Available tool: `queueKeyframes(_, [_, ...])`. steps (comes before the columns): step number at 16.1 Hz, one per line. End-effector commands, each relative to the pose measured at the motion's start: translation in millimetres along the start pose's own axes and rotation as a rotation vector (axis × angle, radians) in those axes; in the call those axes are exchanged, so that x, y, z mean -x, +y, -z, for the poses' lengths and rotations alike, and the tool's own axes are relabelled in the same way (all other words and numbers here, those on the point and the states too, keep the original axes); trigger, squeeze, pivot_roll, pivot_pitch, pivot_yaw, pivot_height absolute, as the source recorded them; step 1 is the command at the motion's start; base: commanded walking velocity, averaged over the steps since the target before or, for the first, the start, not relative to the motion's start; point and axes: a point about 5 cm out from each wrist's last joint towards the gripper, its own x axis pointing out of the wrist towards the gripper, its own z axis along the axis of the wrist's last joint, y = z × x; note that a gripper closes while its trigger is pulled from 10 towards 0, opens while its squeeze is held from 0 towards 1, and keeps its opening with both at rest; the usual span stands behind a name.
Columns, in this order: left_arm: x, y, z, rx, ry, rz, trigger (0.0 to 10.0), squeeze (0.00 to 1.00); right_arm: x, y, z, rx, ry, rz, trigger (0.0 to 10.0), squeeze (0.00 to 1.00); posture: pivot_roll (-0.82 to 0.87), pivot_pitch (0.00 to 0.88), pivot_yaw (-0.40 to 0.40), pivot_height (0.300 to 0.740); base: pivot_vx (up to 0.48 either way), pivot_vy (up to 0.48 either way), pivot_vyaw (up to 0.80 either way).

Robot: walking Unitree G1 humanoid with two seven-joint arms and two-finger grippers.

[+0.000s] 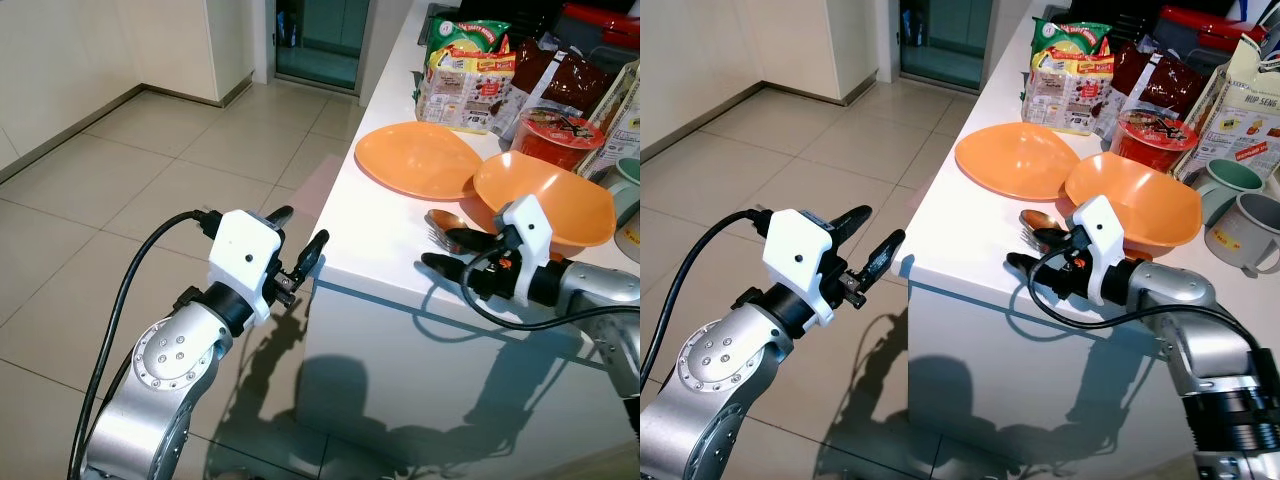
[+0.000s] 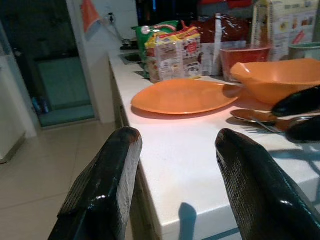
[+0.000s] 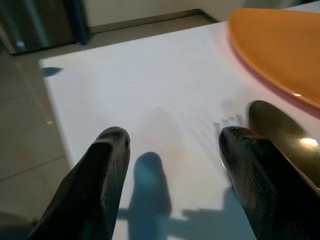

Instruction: Setting the table

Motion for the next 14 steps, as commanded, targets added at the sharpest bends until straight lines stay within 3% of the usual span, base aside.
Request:
queueKeyframes(1, [-2.1,-7.6,0,0.014,0.005,0.064,10.0,0.00,1.0,-7.6,-1,0.013,-0.005,0.058,10.0,0.00,0.06,0.010,-0.070,0.740,0.000,0.000,0.00])
queueKeyframes(5, [3.1,-28.0,5,0.062,0.050,0.231,10.0,0.00,0.7,-17.6,1,0.009,-0.028,0.125,10.0,0.00,0.06,0.009,-0.066,0.740,0.000,0.000,0.00])
queueKeyframes(9, [-0.3,-26.2,4,0.063,0.042,0.224,10.0,0.00,-7.0,-33.6,2,-0.069,-0.090,0.229,10.0,0.00,0.06,0.011,-0.059,0.740,0.000,0.000,0.00])
queueKeyframes(14, [0.5,-27.1,3,0.064,0.043,0.233,10.0,0.00,-20.2,-45.2,6,-0.080,-0.047,0.296,10.0,0.00,0.07,0.009,-0.059,0.740,0.000,0.000,0.00])
